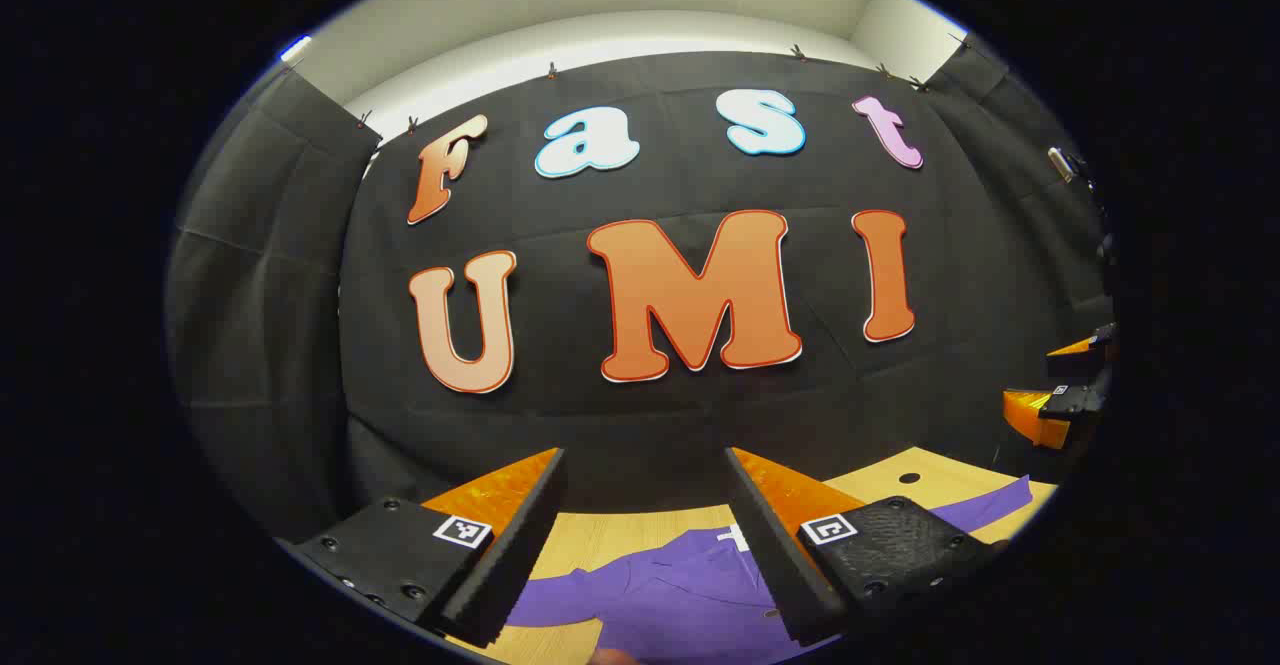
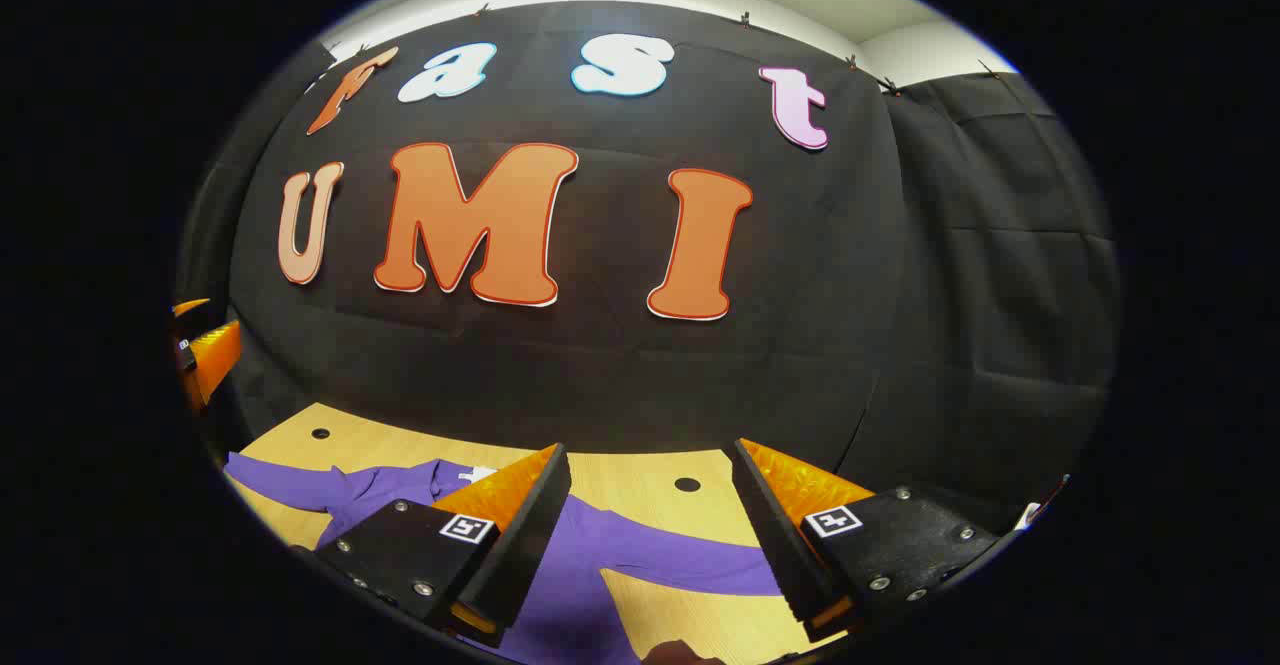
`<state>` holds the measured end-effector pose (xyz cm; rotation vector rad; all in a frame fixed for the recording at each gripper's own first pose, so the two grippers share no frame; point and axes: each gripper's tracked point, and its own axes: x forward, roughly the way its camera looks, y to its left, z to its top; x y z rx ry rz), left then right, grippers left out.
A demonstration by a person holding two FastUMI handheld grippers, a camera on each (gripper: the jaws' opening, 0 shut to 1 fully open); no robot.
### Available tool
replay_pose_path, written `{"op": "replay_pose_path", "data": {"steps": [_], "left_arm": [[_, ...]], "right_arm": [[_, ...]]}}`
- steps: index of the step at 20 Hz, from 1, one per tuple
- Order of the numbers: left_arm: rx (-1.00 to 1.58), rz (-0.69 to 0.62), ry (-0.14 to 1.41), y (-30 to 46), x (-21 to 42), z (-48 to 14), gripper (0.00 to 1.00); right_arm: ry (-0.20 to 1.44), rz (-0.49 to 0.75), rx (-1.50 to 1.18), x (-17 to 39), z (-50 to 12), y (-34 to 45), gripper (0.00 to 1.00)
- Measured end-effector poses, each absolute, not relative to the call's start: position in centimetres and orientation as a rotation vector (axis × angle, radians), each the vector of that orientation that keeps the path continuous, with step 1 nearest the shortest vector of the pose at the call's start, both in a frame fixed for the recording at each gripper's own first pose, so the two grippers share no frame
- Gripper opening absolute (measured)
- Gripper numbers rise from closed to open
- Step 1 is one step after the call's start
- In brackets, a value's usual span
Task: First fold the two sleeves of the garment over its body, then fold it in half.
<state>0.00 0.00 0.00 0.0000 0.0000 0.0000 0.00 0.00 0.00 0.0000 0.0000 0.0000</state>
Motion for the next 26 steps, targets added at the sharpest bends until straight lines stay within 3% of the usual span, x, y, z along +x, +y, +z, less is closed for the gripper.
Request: {"op": "replay_pose_path", "data": {"steps": [1,11,12,17,18,19,20,25,26], "left_arm": [[-0.001,0.001,0.002,0.0,0.0,-0.2,0.96],[0.004,0.004,-0.002,0.2,-0.3,0.0,0.96],[0.005,0.003,-0.002,0.3,-0.2,0.1,1.00],[0.007,0.003,-0.004,0.1,-0.2,0.1,1.00],[0.008,0.005,-0.005,0.2,-0.1,0.2,0.96],[0.008,0.005,-0.005,0.2,-0.1,0.2,1.00],[0.009,0.008,-0.005,0.3,-0.1,0.1,0.96],[0.016,0.028,-0.004,0.9,-0.4,0.1,0.96],[0.016,0.034,-0.004,1.2,-0.3,0.2,1.00]], "right_arm": [[0.003,-0.002,0.004,0.1,0.0,0.0,0.97],[0.009,-0.017,-0.013,0.5,-0.2,-0.8,0.97],[0.009,-0.014,-0.014,0.6,-0.2,-0.8,0.97],[0.016,-0.023,-0.018,0.8,-0.5,-1.1,0.97],[0.021,-0.025,-0.015,0.9,-0.7,-1.3,0.97],[0.028,-0.028,-0.010,0.9,-1.0,-1.5,0.97],[0.035,-0.038,-0.005,1.1,-1.2,-1.9,0.97],[0.085,-0.114,-0.034,1.7,-4.0,-5.1,0.97],[0.101,-0.127,-0.042,1.9,-4.8,-5.7,0.97]]}}
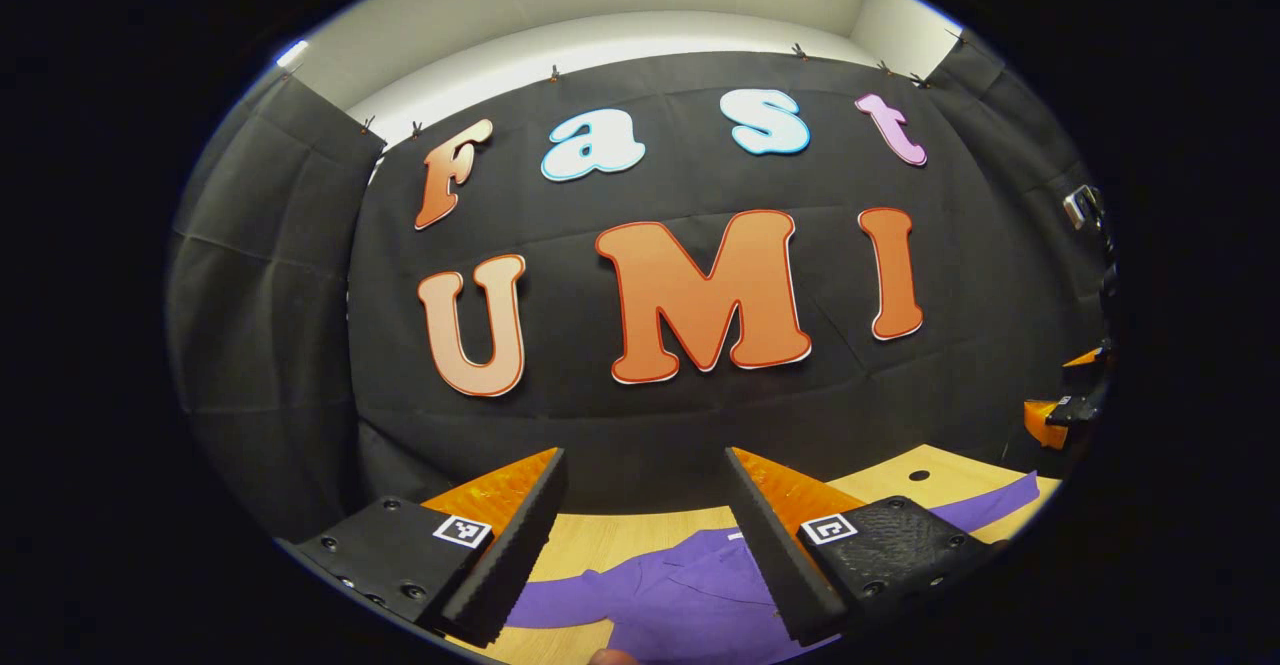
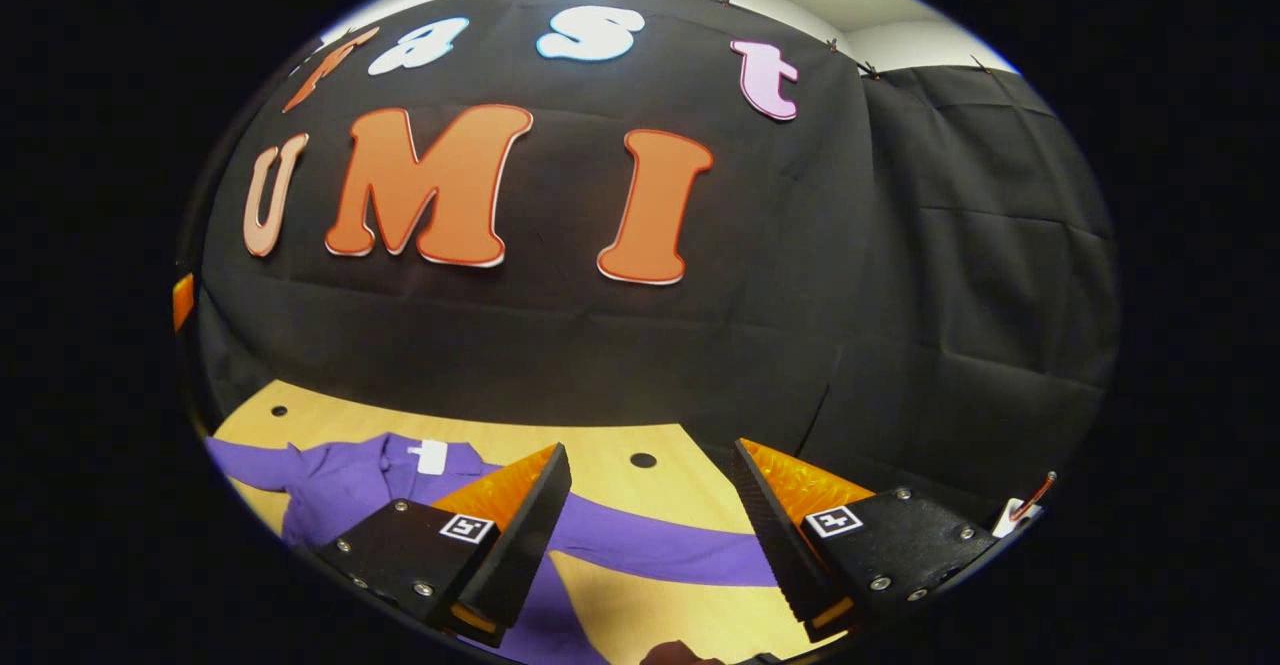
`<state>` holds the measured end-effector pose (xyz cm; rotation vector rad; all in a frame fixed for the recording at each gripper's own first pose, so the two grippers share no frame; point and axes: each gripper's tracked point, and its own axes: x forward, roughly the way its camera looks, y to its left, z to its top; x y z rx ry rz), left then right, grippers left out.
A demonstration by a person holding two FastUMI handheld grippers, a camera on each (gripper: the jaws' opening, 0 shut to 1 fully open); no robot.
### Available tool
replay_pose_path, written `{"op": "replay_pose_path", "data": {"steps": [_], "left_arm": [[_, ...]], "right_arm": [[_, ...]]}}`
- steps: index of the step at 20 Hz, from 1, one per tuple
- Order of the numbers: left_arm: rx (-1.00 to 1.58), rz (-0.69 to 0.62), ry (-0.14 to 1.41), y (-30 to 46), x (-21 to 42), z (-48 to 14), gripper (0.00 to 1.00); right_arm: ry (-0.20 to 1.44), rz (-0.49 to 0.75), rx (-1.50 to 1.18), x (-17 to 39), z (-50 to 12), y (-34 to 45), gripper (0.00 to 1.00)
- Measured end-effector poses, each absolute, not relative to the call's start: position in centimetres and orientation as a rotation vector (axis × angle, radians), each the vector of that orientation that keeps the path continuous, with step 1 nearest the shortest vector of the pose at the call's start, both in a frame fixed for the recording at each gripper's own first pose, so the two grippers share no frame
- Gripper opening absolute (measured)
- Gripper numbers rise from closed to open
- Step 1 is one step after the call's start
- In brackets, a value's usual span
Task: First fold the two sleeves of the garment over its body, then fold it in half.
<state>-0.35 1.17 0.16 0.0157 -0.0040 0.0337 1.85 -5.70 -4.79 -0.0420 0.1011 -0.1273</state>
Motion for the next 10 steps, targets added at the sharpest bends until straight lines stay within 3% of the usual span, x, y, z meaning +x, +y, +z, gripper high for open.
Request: {"op": "replay_pose_path", "data": {"steps": [1,2,6,10], "left_arm": [[0.017,0.039,-0.001,1.3,-0.3,-0.1,0.96],[0.019,0.044,0.003,1.4,-0.3,-0.1,1.00],[0.031,0.058,0.000,1.4,-0.3,0.2,0.96],[0.036,0.074,0.010,1.3,-0.5,0.0,1.00]], "right_arm": [[0.113,-0.141,-0.046,2.0,-5.4,-6.4,0.97],[0.131,-0.154,-0.050,2.2,-6.2,-7.1,0.97],[0.223,-0.195,-0.083,2.9,-10.4,-9.7,0.97],[0.302,-0.230,-0.088,3.7,-13.7,-12.5,0.98]]}}
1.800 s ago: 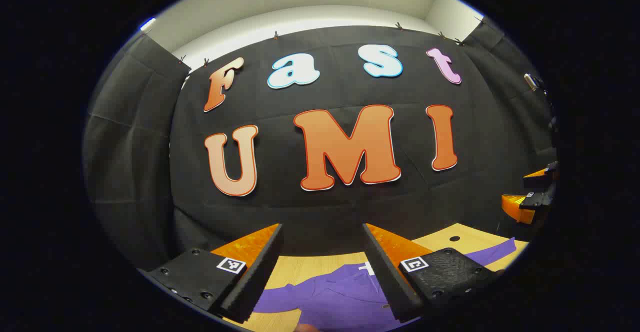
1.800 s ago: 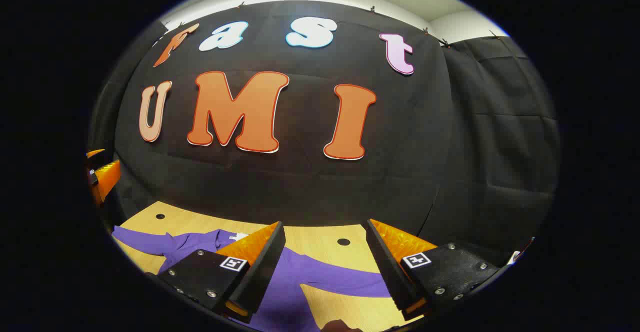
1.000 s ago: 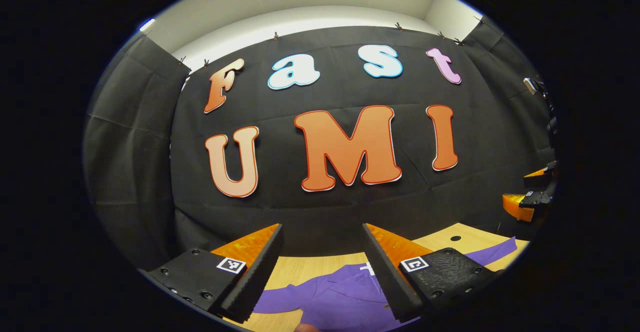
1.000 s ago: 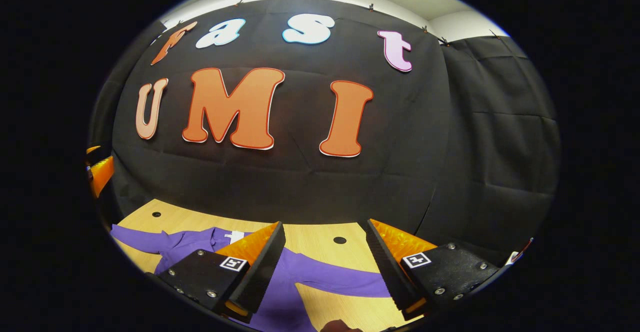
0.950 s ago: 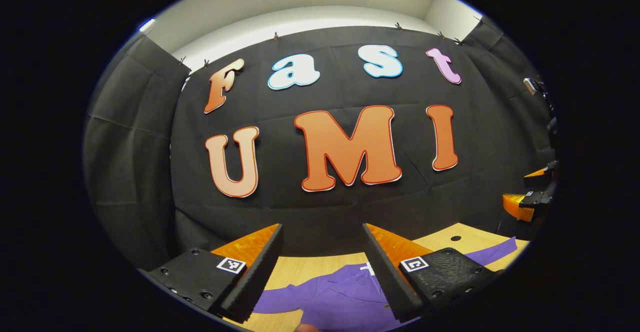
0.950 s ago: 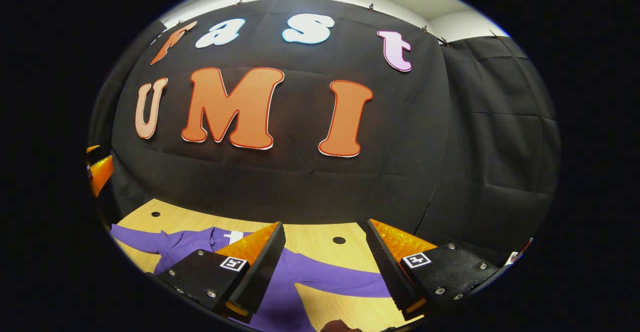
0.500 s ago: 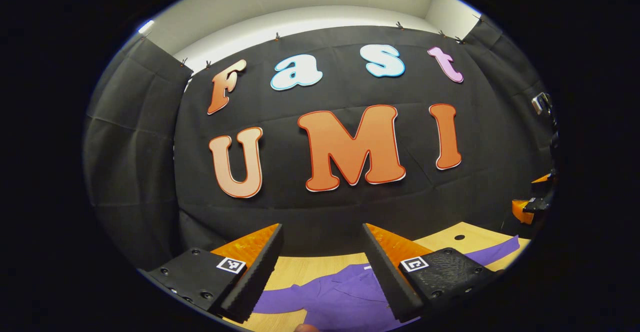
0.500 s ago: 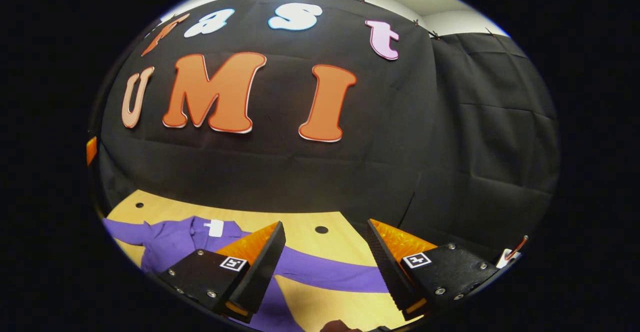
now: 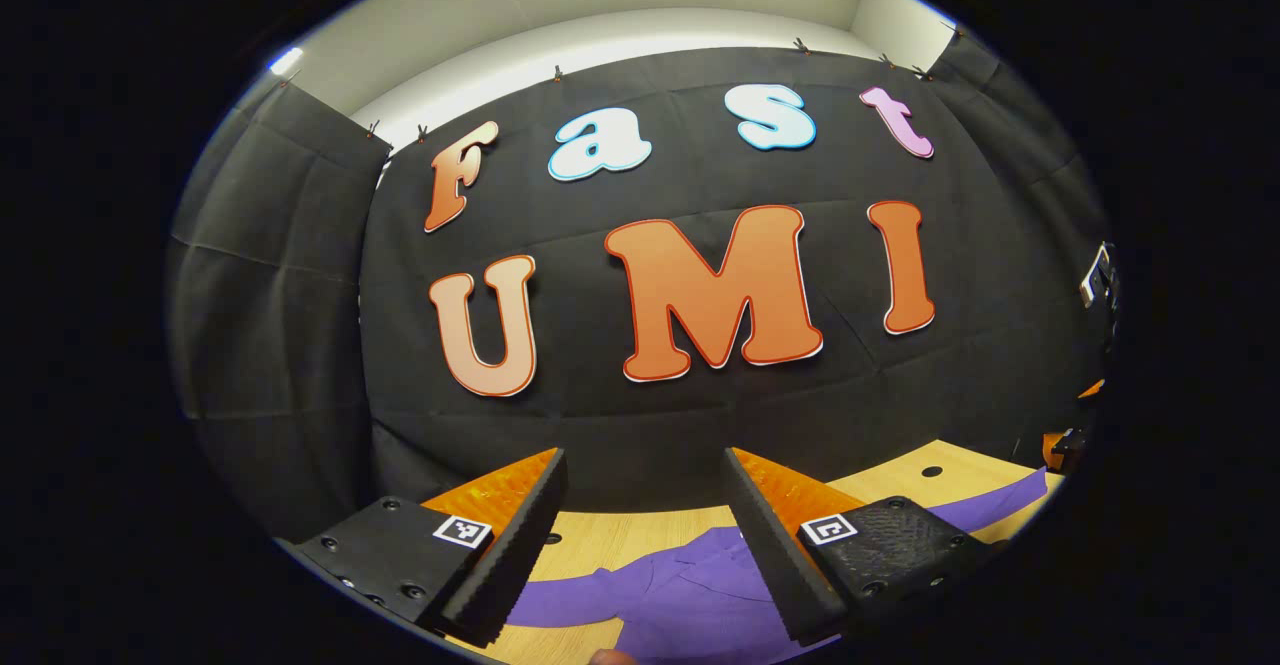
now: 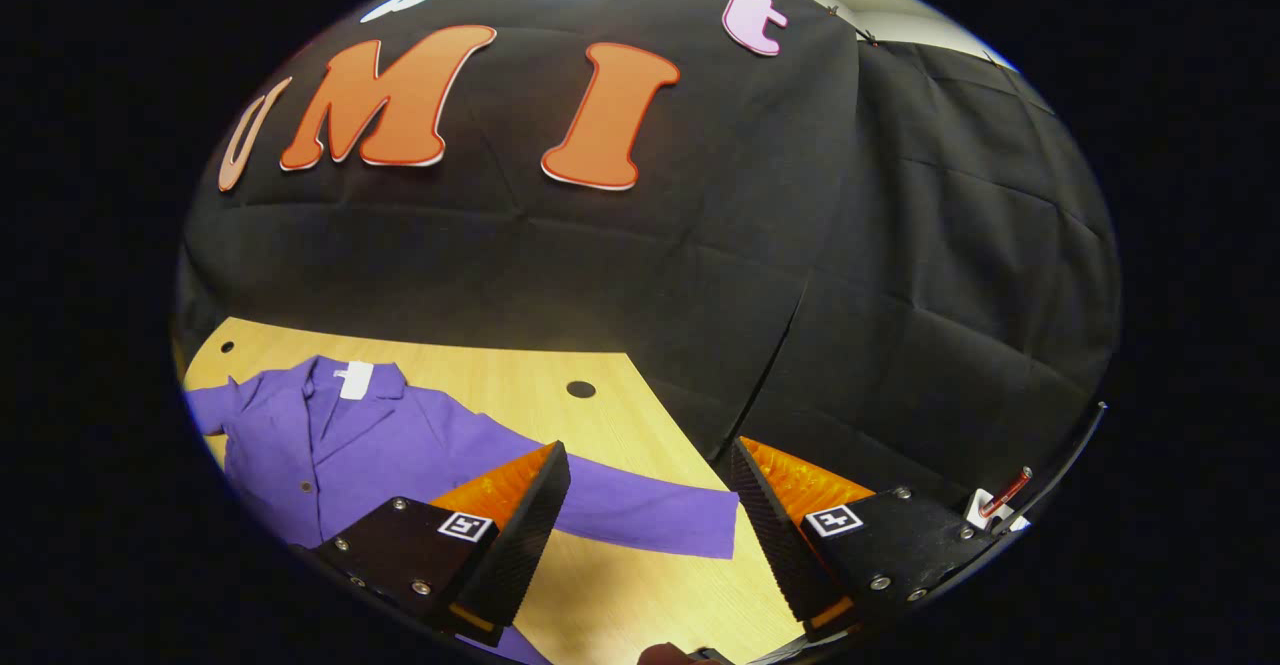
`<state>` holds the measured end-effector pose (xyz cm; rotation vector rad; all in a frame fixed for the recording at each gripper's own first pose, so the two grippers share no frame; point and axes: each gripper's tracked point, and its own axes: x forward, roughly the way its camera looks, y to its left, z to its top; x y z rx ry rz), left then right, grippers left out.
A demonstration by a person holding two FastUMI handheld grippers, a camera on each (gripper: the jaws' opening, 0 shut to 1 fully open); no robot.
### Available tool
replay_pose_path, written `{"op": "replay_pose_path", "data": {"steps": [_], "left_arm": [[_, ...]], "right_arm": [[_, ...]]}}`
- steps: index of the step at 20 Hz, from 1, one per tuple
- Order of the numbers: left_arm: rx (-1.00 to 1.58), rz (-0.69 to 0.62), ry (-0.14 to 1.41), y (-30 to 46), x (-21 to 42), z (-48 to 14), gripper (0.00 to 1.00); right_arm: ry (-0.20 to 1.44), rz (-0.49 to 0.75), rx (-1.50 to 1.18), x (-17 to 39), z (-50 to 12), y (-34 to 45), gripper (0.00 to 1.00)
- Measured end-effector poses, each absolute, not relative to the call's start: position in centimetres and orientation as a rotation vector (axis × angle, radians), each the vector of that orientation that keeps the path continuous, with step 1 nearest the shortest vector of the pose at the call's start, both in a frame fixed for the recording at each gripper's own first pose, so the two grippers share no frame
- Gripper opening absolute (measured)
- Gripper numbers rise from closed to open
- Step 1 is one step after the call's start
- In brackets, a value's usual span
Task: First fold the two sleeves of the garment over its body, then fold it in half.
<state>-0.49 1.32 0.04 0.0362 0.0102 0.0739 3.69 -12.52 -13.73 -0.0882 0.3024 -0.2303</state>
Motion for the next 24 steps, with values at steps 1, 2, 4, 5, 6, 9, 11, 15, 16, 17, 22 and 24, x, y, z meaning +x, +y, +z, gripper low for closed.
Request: {"op": "replay_pose_path", "data": {"steps": [1,2,4,5,6,9,11,15,16,17,22,24], "left_arm": [[0.038,0.080,0.013,1.3,-0.4,-0.1,1.00],[0.040,0.087,0.015,1.3,-0.4,0.0,1.00],[0.045,0.100,0.022,1.2,-0.3,-0.1,1.00],[0.047,0.105,0.026,1.1,-0.2,-0.3,0.96],[0.047,0.110,0.031,0.9,-0.1,-0.4,1.00],[0.050,0.126,0.051,0.4,0.1,-0.9,0.96],[0.058,0.134,0.073,-0.2,0.2,-1.5,0.97],[0.101,0.140,0.124,-2.1,0.0,-3.1,0.97],[0.104,0.137,0.140,-2.8,-0.1,-3.5,1.00],[0.104,0.134,0.160,-3.4,-0.3,-4.1,1.00],[0.121,0.149,0.231,-4.7,-0.8,-5.8,0.96],[0.134,0.156,0.251,-5.0,-1.0,-6.3,0.96]], "right_arm": [[0.328,-0.230,-0.075,4.0,-14.7,-13.1,0.98],[0.363,-0.232,-0.060,4.5,-15.7,-13.6,0.98],[0.433,-0.243,-0.033,5.2,-18.3,-14.9,0.98],[0.467,-0.255,-0.026,5.5,-19.6,-15.7,0.98],[0.495,-0.273,-0.016,5.8,-20.8,-16.5,0.98],[0.578,-0.286,0.044,5.8,-23.8,-18.2,0.98],[0.629,-0.281,0.099,6.1,-25.7,-19.4,0.98],[0.711,-0.276,0.186,7.1,-29.2,-21.3,0.98],[0.733,-0.273,0.208,7.6,-29.9,-21.6,0.98],[0.756,-0.269,0.233,7.8,-30.8,-21.9,0.98],[0.906,-0.259,0.270,9.0,-34.1,-23.3,0.99],[0.969,-0.236,0.287,9.5,-35.4,-23.1,0.98]]}}
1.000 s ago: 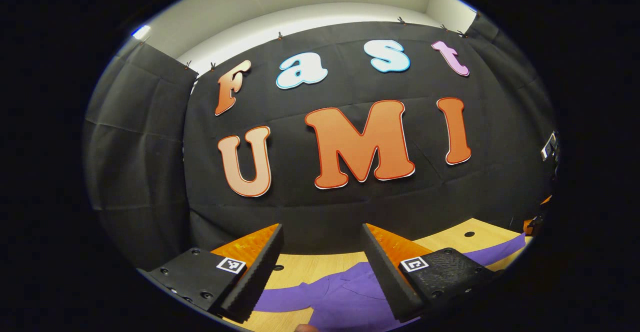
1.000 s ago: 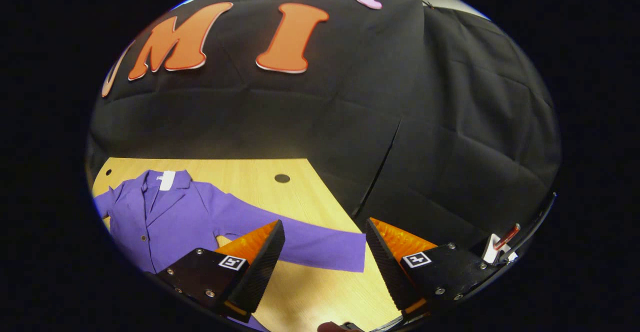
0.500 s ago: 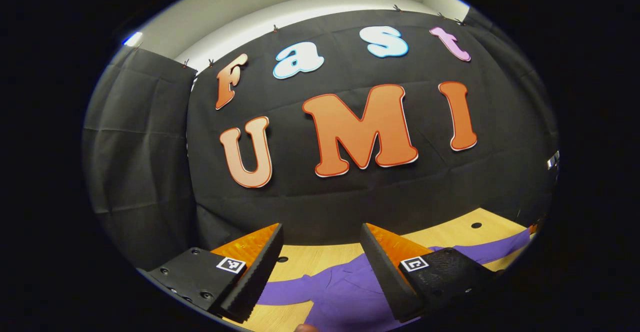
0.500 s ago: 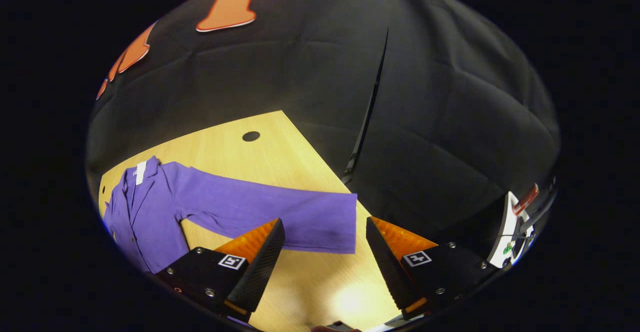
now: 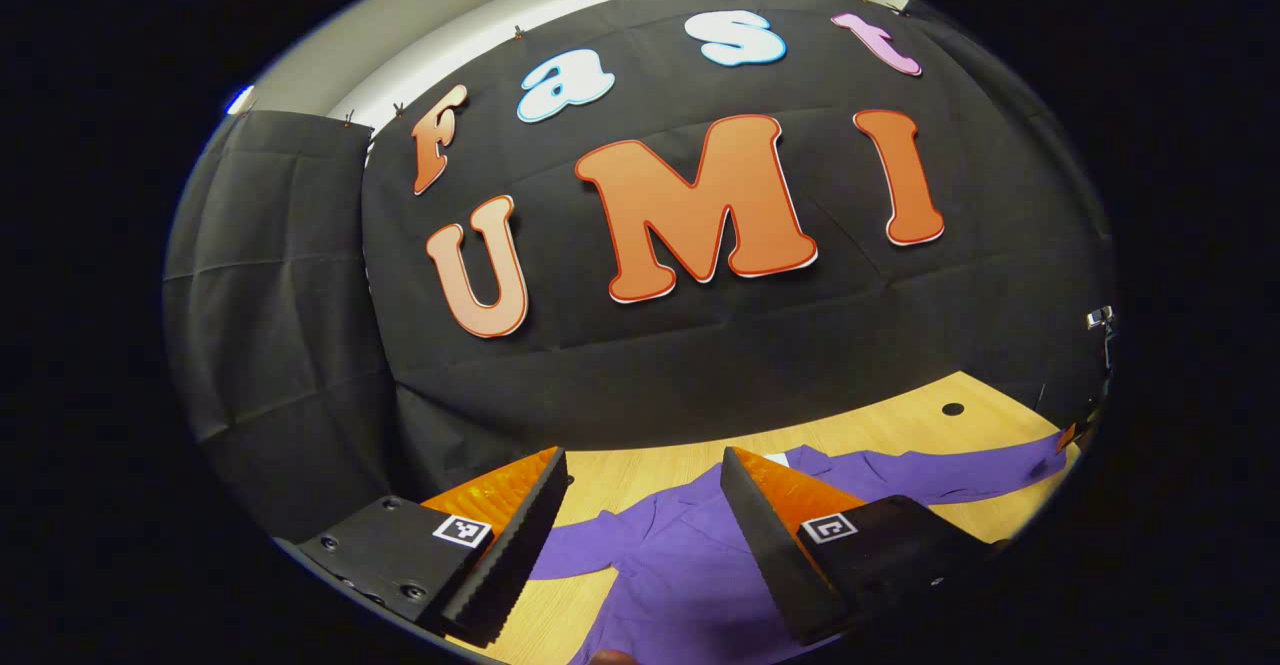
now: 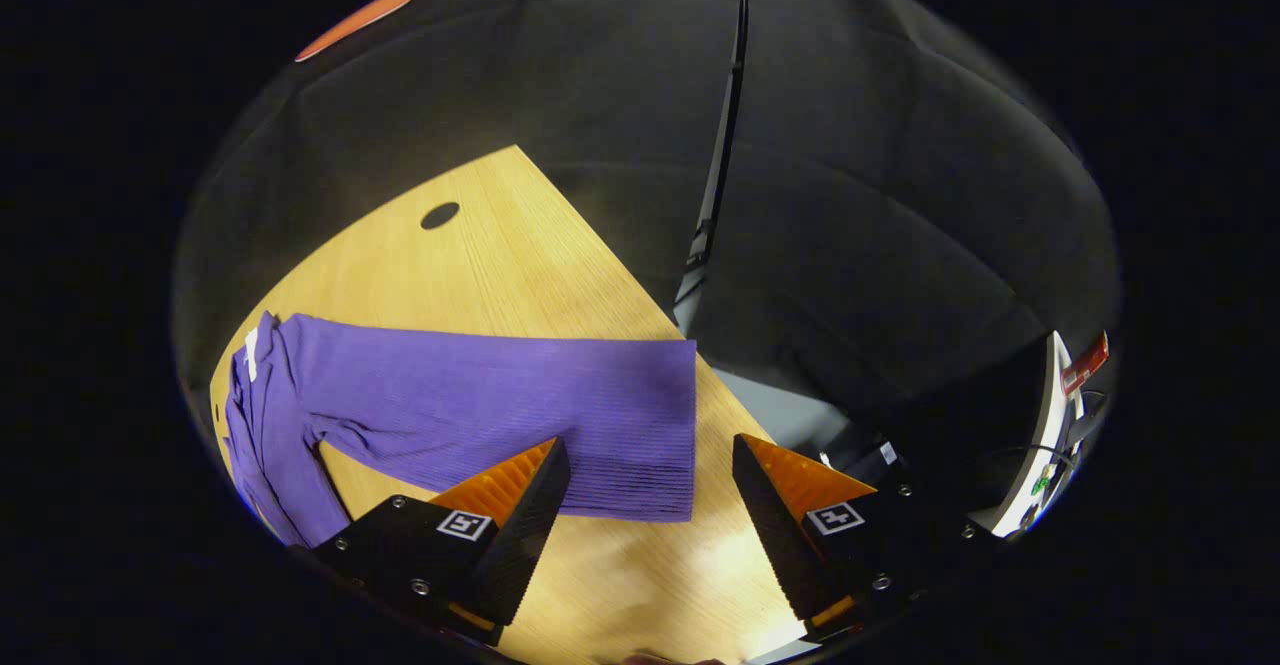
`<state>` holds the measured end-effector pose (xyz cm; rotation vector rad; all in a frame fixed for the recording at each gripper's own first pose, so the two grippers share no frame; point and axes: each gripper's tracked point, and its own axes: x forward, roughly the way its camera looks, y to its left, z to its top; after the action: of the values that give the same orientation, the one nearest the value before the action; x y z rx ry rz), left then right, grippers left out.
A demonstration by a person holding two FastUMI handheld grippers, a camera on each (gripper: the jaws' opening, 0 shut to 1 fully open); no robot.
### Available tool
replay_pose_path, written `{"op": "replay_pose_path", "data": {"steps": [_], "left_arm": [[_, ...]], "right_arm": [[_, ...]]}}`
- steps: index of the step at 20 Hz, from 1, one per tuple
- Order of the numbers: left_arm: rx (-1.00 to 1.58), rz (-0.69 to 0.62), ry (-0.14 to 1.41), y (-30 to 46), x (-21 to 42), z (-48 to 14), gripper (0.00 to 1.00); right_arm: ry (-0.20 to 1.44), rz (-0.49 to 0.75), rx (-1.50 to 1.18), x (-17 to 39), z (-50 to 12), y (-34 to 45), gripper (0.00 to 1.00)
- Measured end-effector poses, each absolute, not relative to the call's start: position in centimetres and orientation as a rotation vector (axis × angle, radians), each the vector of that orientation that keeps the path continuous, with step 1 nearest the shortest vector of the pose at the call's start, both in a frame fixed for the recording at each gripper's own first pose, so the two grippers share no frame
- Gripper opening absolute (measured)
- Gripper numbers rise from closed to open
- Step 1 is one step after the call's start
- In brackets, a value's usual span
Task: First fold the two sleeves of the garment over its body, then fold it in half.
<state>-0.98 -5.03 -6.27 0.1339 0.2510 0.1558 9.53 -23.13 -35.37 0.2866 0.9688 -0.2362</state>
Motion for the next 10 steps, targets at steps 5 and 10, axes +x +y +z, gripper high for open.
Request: {"op": "replay_pose_path", "data": {"steps": [5,10], "left_arm": [[0.162,0.173,0.272,-5.4,-1.8,-6.2,0.96],[0.145,0.191,0.308,-4.9,-2.7,-6.9,0.96]], "right_arm": [[1.121,-0.239,0.264,9.8,-38.1,-23.7,0.95],[1.208,-0.207,0.312,9.9,-38.2,-23.1,0.86]]}}
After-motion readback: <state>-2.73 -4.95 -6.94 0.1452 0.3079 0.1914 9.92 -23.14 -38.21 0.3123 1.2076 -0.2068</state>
